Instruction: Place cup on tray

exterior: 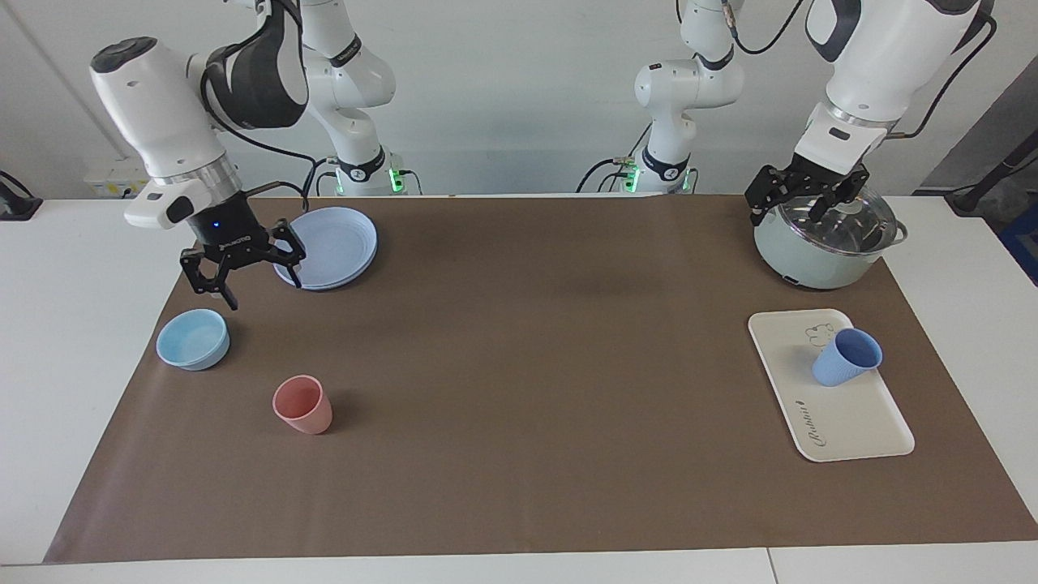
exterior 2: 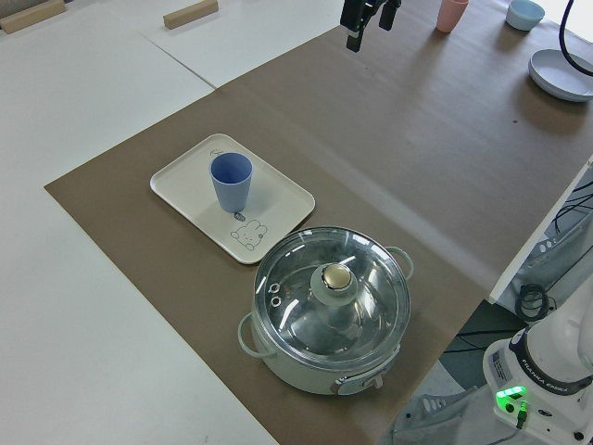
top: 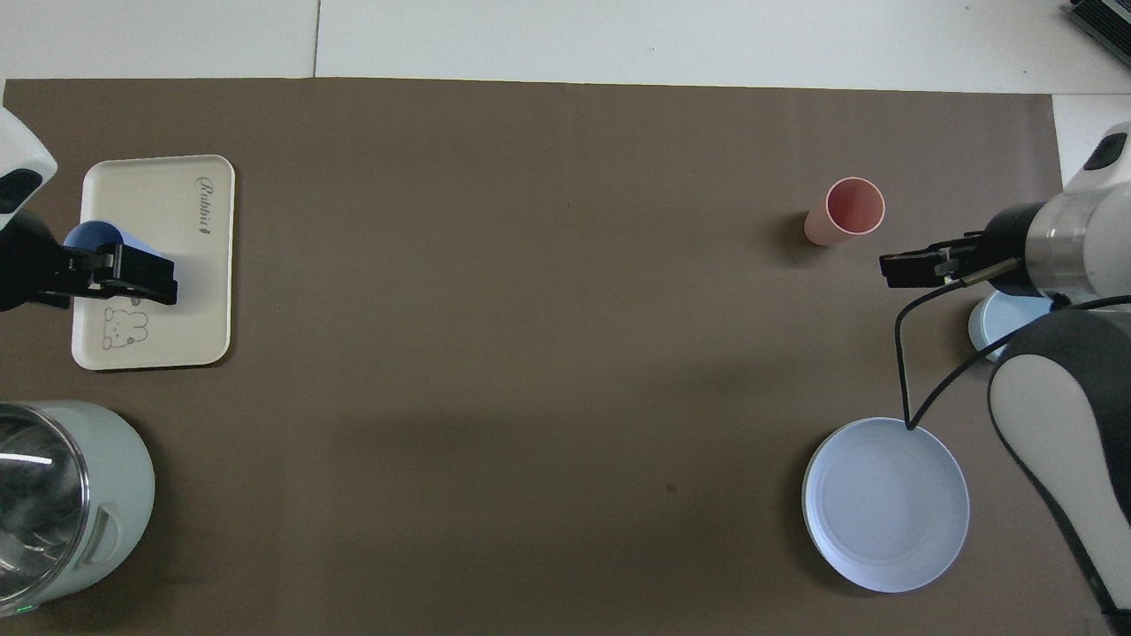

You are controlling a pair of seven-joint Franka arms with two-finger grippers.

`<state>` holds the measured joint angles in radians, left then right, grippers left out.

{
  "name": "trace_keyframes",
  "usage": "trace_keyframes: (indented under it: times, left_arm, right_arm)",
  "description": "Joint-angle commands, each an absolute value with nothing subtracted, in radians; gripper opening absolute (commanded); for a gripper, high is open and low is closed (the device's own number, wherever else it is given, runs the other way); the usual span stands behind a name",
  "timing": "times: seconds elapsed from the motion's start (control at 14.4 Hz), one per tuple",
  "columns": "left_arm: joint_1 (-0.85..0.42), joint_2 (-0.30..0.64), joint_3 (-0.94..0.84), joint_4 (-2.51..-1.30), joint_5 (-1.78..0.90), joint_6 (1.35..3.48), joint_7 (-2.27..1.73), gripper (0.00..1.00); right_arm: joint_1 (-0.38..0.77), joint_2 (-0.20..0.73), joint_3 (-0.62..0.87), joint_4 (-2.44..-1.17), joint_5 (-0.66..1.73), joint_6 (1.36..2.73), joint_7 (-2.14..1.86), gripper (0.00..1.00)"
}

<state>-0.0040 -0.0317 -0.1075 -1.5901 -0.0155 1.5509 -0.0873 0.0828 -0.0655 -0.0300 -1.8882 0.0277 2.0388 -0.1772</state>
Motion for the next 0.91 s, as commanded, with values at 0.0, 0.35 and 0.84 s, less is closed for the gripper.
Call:
trace_keyframes:
  times: [0.0,0.35,0.84]
  left_arm:
    - [0.011,-0.052,-0.109,-1.605,-0.043,1.539,-0.084,1.0]
    - [0.008,-0.051,-0.106,-1.608,-0.041,1.536,-0.084,1.0]
    - [0.009,-0.055,-0.098,-1.618,-0.041,1.539,-0.084,1.0]
  right_arm:
    - [0.081,-0.019,-0.022,-1.717,-0.046,1.845,-0.055,1.0]
    - [0.064,-0.005,-0.031,-1.563,0.006,1.58,0.006,1.0]
    - [0.026,-0.021,-0.037,-1.58,0.02,1.571,0.048,1.0]
